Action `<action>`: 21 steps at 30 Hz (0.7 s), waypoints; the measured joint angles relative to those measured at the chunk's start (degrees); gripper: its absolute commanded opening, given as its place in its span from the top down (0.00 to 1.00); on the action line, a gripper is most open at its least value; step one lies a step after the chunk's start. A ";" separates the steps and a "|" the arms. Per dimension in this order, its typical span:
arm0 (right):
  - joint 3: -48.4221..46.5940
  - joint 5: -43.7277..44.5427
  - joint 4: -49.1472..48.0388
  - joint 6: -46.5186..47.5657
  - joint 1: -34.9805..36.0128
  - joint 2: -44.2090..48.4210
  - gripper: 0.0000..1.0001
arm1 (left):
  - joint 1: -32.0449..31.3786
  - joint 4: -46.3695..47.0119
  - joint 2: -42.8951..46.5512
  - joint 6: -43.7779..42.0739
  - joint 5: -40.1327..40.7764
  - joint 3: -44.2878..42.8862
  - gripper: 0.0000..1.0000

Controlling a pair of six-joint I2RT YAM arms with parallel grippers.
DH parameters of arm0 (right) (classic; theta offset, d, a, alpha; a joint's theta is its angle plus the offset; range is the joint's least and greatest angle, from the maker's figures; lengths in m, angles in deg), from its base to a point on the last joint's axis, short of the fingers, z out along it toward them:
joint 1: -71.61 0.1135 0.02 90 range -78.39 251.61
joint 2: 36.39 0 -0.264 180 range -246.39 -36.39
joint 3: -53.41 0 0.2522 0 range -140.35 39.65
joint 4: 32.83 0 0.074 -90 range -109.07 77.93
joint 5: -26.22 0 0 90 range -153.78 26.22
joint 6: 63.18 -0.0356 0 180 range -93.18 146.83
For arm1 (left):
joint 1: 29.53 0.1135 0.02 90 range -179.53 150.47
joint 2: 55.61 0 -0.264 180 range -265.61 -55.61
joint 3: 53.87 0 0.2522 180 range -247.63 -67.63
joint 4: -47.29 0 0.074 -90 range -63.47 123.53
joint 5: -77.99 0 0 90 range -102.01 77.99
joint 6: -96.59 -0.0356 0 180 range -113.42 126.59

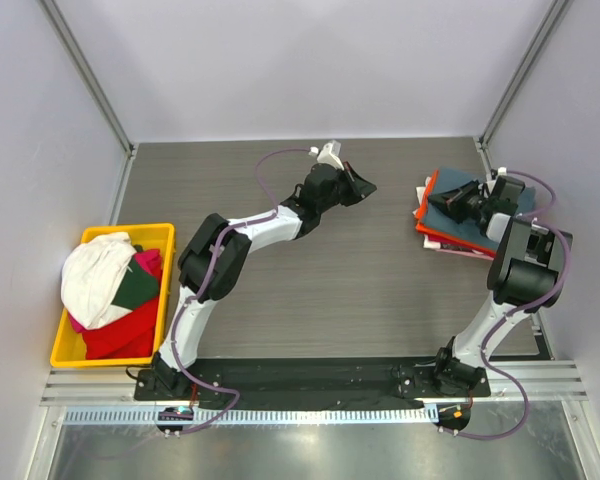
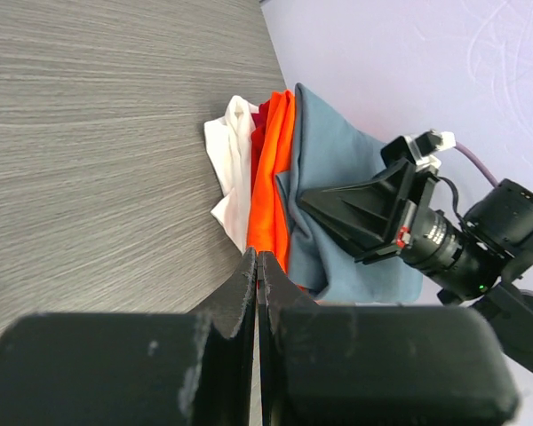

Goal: Fold and stack the t-shirts
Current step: Neatly place the folded tshirt to the corner

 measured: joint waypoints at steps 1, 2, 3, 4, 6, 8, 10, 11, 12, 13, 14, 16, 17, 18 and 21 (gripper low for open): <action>-0.02 0.00 -0.24 -0.17 0.50 -0.44 0.99 | -0.02 -0.02 0.00 0.00 0.00 0.00 1.00; -0.07 0.00 -0.50 -0.28 0.96 -0.72 0.99 | 0.00 0.00 0.00 0.00 0.00 0.00 1.00; -0.09 0.00 -0.83 -0.44 1.42 -0.94 0.99 | 0.00 0.00 0.00 0.00 0.00 0.00 1.00; -0.17 0.00 -1.18 -0.68 1.84 -1.07 0.99 | -0.02 0.00 0.00 0.02 -0.02 0.00 1.00; -0.37 0.02 -1.33 -0.98 2.14 -1.11 0.99 | -0.02 -0.02 0.00 0.00 -0.02 0.00 1.00; -1.42 0.24 -0.55 -1.03 2.23 -1.16 0.99 | -0.02 -0.02 0.00 -0.04 -0.02 0.00 1.00; -3.39 0.61 0.44 -1.01 2.23 -1.16 0.99 | -0.02 -0.07 0.00 -0.11 0.00 0.00 1.00; -4.59 0.79 0.83 -1.01 2.23 -1.16 0.99 | -0.02 -0.04 0.00 -0.20 0.00 0.00 1.00; -5.90 0.96 1.05 -0.98 2.23 -1.18 0.99 | -0.02 -0.04 0.00 -0.26 0.00 0.00 1.00; -7.34 1.16 1.18 -1.01 2.23 -1.16 0.99 | -0.02 -0.07 0.00 -0.31 -0.02 0.00 1.00; -8.63 1.38 1.16 -1.03 2.23 -1.18 0.99 | -0.02 -0.07 0.00 -0.37 -0.02 0.00 1.00; -10.71 2.03 0.98 -1.07 2.16 -1.16 0.99 | -0.02 -0.07 0.00 -0.52 -0.02 0.00 1.00; -11.52 2.38 0.87 -1.20 2.08 -1.18 0.99 | -0.02 -0.07 0.00 -0.63 0.00 0.00 1.00; -12.00 2.82 0.44 -1.53 1.90 -1.29 0.99 | -0.02 -0.07 0.00 -0.76 -0.02 0.00 1.00; -12.17 3.39 -2.08 -3.39 1.36 -2.58 0.99 | 0.00 -0.09 0.00 -1.31 -0.02 0.00 1.00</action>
